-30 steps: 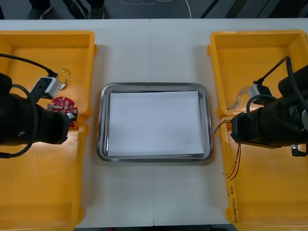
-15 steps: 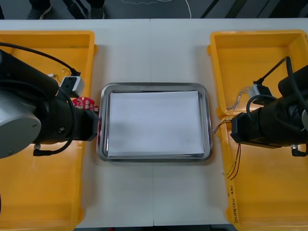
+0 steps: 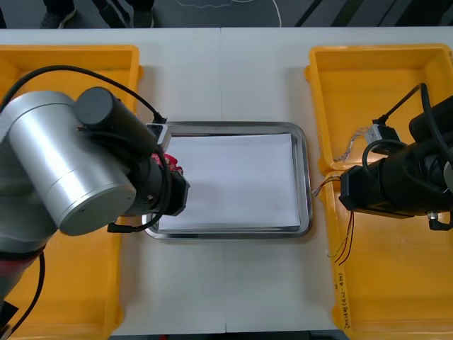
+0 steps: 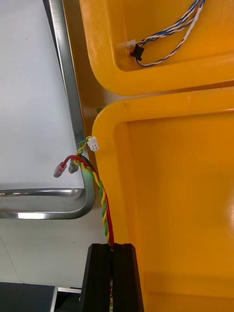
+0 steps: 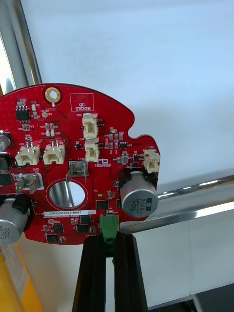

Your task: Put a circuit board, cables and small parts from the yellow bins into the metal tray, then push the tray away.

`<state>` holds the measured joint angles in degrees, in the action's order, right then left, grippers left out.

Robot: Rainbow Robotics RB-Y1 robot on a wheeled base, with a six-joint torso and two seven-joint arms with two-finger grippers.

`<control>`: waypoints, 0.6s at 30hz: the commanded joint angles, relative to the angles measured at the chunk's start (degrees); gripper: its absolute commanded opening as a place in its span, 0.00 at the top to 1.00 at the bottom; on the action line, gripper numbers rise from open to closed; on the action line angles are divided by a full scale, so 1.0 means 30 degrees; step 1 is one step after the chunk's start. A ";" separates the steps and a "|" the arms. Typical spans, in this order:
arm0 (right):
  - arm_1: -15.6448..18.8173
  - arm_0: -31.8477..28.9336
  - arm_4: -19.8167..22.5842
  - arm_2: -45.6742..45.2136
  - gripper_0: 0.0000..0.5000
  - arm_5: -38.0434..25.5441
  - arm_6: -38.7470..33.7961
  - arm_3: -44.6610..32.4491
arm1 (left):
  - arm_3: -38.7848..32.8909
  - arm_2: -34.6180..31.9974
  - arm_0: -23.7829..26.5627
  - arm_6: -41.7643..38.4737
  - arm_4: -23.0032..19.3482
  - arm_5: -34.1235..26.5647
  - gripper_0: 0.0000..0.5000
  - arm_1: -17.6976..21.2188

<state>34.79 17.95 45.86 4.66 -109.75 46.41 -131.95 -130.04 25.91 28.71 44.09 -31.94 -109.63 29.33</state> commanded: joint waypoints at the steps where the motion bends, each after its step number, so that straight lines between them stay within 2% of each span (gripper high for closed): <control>1: -0.0023 0.0375 -0.0053 0.0293 1.00 -0.0085 -0.0558 -0.0549 | 0.1158 0.0622 0.1211 -0.1631 -0.0016 -0.0124 1.00 -0.0901; 18: 0.0006 0.0375 -0.0083 0.0293 1.00 -0.0085 -0.0529 -0.0549 | 0.3384 0.1706 0.1299 -0.0810 0.0101 -0.0124 1.00 -0.1750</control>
<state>34.79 17.95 45.86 4.66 -109.75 46.41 -131.95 -119.49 29.38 30.37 38.87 -32.06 -109.63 25.62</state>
